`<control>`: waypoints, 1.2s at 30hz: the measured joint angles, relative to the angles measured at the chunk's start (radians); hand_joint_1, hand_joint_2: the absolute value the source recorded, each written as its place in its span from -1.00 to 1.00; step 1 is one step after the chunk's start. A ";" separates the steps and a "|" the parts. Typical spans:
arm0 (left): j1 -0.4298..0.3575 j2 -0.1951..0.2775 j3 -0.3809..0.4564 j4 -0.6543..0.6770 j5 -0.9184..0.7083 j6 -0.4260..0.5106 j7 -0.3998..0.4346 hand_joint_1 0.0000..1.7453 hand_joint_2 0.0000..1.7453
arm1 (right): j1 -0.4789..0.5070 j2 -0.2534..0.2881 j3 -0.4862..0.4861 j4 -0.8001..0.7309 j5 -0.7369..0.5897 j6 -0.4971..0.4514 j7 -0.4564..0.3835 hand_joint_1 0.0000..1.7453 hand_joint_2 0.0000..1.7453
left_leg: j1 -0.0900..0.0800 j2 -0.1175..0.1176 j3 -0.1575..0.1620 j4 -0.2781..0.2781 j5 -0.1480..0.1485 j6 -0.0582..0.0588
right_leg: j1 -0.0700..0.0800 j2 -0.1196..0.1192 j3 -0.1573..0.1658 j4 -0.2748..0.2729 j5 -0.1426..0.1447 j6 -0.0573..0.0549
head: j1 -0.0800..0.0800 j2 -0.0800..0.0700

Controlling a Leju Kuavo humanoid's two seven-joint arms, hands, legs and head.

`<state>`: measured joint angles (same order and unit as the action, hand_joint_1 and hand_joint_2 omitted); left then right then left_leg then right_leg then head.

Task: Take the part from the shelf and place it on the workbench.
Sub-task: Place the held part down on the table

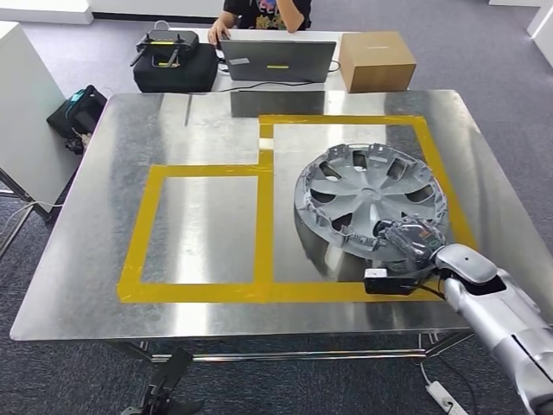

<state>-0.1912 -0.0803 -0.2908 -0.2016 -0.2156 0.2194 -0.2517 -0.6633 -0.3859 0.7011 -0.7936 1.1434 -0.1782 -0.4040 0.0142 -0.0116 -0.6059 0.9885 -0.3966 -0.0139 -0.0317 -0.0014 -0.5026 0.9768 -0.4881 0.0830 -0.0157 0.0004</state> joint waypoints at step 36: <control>0.035 0.007 0.020 0.000 -0.021 0.050 -0.070 -1.00 -1.00 | 0.219 -0.115 -0.206 -0.373 -0.431 -0.189 -0.022 -1.00 -1.00 | 0.000 -0.001 -0.002 0.000 0.001 -0.001 | 0.000 -0.001 -0.003 -0.001 0.000 -0.001 | 0.000 0.000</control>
<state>-0.1562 -0.0732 -0.2708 -0.2015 -0.2366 0.2697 -0.3222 -0.4441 -0.5012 0.4946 -1.1663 0.7128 -0.3673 -0.4264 0.0147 -0.0123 -0.6075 0.9884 -0.3957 -0.0152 -0.0317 -0.0022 -0.5055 0.9763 -0.4878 0.0822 -0.0158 0.0004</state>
